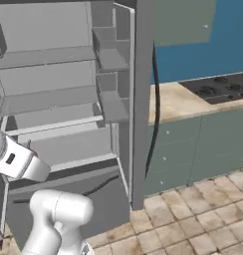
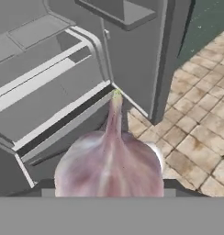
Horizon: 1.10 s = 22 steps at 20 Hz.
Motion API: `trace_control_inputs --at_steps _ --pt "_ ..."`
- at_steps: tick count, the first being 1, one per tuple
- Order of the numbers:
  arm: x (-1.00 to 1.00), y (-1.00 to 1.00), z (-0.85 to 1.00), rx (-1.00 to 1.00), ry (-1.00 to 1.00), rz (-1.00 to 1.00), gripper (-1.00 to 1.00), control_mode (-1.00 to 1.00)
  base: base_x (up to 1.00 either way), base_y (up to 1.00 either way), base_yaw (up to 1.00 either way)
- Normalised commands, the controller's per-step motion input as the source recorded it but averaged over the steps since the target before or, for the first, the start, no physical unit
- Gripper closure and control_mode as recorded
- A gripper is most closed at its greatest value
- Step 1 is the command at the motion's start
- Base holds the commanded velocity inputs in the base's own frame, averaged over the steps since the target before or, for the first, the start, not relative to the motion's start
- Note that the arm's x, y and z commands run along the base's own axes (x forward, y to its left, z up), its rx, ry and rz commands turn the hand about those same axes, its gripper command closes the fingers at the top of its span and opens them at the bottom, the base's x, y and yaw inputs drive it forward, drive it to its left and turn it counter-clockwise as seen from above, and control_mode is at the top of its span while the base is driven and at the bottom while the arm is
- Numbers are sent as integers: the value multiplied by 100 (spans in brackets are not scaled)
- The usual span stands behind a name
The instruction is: Grab the garlic and onion from the fridge, place them in the blender, close the lid, and turn on the blender to create a marinade.
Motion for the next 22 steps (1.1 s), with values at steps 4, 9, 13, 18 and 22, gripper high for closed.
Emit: trace_control_inputs --at_steps 4,9,13,18,22 --pt "0 0 0 0 0 0 100 100 0 -1 -99" --pt "0 0 0 0 0 0 100 100 0 -23 -94" --pt "0 0 0 0 0 0 100 100 8 -43 -86" --pt "0 0 0 0 0 0 100 100 57 -30 -72" --pt "0 0 0 0 0 0 100 100 100 0 -53"
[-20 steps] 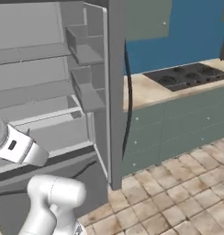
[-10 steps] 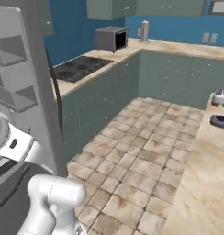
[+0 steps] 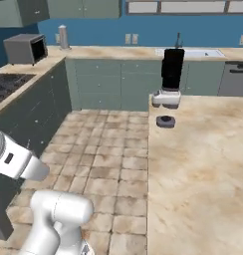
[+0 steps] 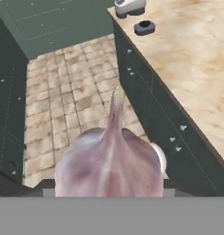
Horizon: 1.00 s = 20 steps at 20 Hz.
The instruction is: Grab the garlic and onion from the fridge, place them in the blender, close the lid, and turn on the blender to create a marinade.
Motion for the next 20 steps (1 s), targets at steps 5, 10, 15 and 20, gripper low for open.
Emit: trace_control_inputs --at_steps 5,10,15,20 --pt "0 0 0 0 0 0 100 100 100 0 -40" --pt "0 0 0 0 0 0 100 100 100 8 -36" --pt "0 0 0 0 0 0 100 100 100 28 -40" --pt "0 0 0 0 0 0 100 100 89 36 -56"
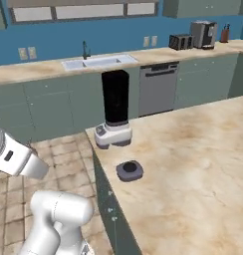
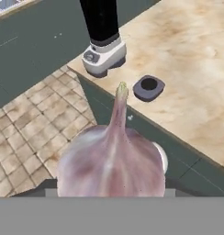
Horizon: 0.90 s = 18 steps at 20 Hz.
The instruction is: Grab the garlic and onion from the fridge, place them in the blender, close the lid, and turn on the blender to create a marinade.
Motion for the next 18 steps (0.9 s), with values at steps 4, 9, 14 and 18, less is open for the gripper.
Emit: trace_control_inputs --at_steps 4,9,14,18 --pt "0 0 0 0 0 0 100 100 36 19 -68" --pt "0 0 0 0 0 0 100 100 25 36 -68" --pt "0 0 0 0 0 0 100 100 37 34 -67" --pt "0 0 0 0 0 0 100 100 31 52 -65"
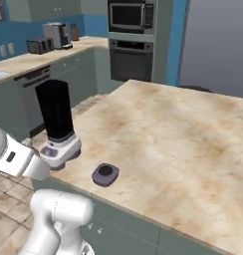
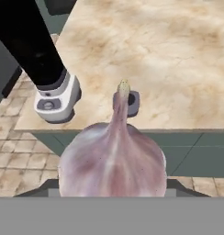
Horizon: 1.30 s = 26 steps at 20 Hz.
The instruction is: Grab the garlic and onion from the fridge, place them in the blender, close the lid, and turn on the blender to create a marinade.
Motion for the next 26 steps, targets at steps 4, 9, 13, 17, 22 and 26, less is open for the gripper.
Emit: trace_control_inputs --at_steps 4,9,13,17,22,26 --pt "0 0 0 0 0 0 100 100 32 41 -58" --pt "0 0 0 0 0 0 100 100 18 13 -35" --pt "7 9 3 1 0 0 100 -100 19 25 -12" --pt "49 39 71 0 2 0 100 -100 0 0 0" --pt "41 11 88 0 -2 0 100 -100 0 0 0" --pt "15 24 26 0 -7 5 100 -100 0 0 0"
